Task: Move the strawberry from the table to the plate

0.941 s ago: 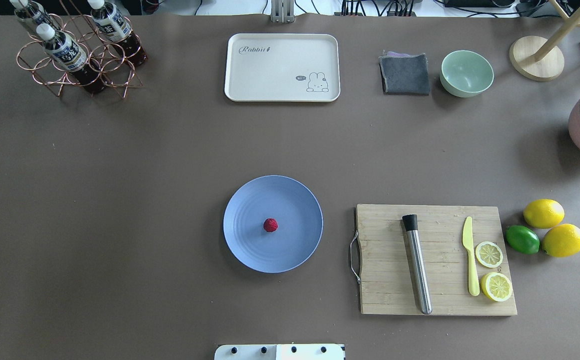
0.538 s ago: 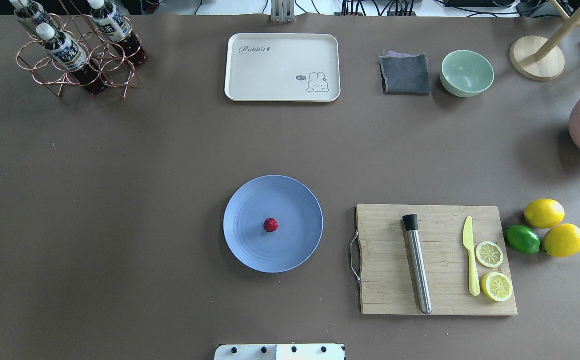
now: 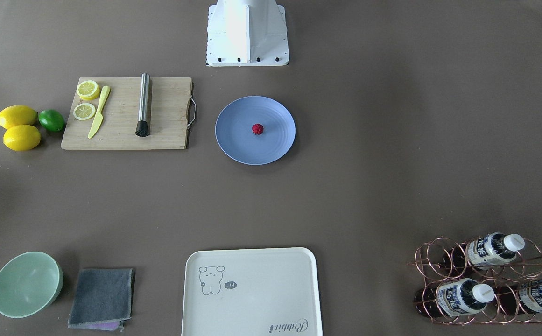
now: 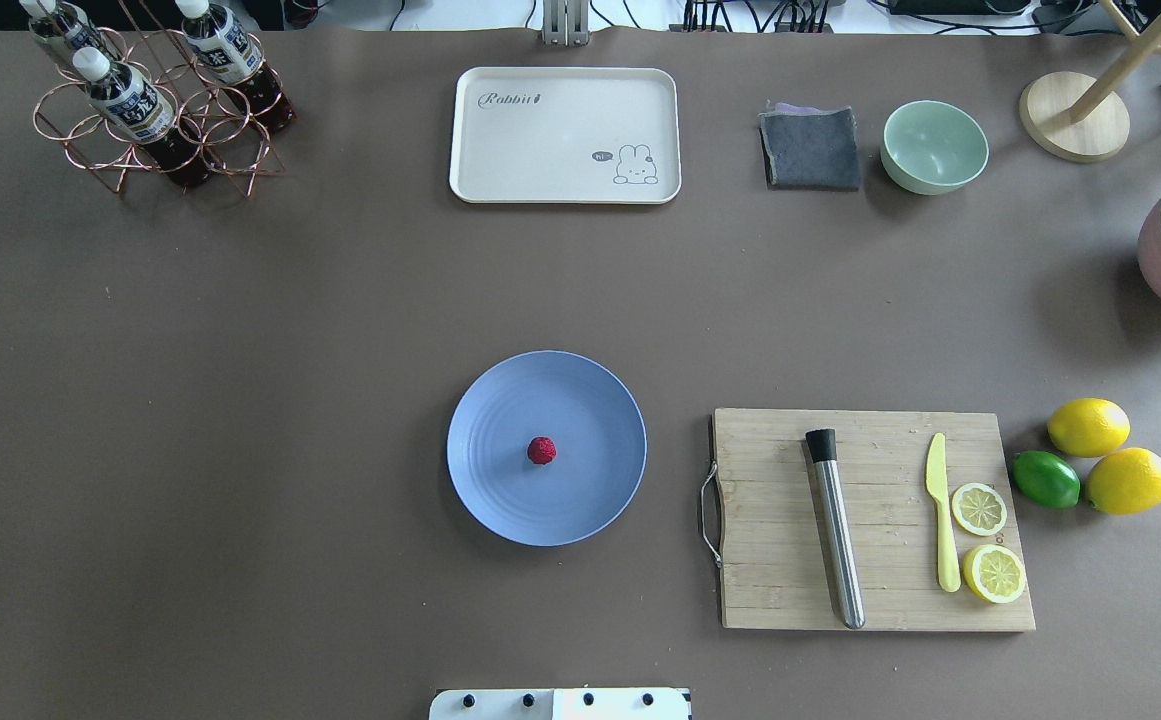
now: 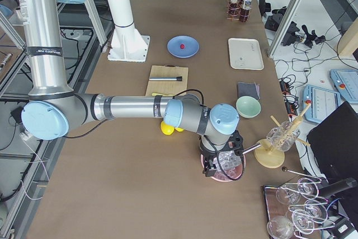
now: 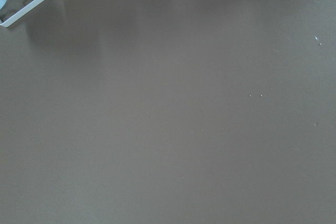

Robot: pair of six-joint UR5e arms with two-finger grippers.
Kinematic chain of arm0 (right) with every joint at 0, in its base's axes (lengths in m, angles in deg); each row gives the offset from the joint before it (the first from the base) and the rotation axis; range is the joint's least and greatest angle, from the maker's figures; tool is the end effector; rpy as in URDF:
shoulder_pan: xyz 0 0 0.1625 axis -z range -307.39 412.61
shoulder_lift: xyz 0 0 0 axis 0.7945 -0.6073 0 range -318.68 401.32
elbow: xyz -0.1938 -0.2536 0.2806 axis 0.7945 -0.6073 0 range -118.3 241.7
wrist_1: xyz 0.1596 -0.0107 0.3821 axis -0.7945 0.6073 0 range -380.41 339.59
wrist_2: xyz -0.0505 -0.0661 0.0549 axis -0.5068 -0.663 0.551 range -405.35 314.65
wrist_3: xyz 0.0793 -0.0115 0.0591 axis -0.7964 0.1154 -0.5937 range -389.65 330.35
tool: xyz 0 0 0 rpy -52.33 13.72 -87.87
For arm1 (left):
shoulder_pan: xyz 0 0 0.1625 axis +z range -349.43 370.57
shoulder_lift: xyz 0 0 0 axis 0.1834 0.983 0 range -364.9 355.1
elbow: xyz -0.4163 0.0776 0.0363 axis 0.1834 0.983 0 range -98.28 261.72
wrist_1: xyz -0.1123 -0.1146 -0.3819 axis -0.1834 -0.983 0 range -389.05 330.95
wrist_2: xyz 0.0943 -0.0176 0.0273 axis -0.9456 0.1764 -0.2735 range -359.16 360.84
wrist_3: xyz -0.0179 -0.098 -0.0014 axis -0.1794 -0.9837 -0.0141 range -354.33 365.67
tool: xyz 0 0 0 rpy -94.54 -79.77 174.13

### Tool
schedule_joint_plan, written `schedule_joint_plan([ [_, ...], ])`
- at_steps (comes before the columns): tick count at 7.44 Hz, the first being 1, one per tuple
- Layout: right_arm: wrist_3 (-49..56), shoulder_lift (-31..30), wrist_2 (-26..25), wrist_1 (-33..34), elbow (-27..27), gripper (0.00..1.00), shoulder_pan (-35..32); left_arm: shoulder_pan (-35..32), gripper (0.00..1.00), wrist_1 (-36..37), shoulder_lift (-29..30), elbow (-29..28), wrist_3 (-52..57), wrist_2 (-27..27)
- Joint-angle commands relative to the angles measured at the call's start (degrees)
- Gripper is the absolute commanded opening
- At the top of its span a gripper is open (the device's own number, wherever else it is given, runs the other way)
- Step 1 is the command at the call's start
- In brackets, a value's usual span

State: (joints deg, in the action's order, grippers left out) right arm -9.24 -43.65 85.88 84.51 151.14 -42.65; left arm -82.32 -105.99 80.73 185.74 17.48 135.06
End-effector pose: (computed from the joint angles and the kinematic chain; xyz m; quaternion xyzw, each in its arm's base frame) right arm 0.1144 -0.5043 0.6471 -0.0053 -0.3608 -0.0911 0.9282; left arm -0.0864 -0.4458 0.5978 0.0207 0.3767 0.0608 0.9241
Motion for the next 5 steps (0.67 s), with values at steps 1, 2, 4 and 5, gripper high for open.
schedule_joint_plan([
  [1,-0.5,-0.5,-0.1,-0.1,0.2,1.0,0.1,0.0,0.97,-0.1,0.0,-0.2,0.1,-0.2],
  [2,-0.6,-0.7,-0.1,-0.1,0.1,1.0,0.1,0.0,0.97,0.0,0.0,-0.6,0.0,-0.3],
  [4,-0.5,-0.8,-0.2,-0.1,0.3,1.0,0.1,-0.1,0.97,-0.1,0.6,-0.6,0.1,-0.3],
  [5,-0.5,-0.8,-0.1,-0.2,0.4,1.0,0.1,-0.1,0.97,-0.1,0.6,-0.6,0.0,-0.3],
])
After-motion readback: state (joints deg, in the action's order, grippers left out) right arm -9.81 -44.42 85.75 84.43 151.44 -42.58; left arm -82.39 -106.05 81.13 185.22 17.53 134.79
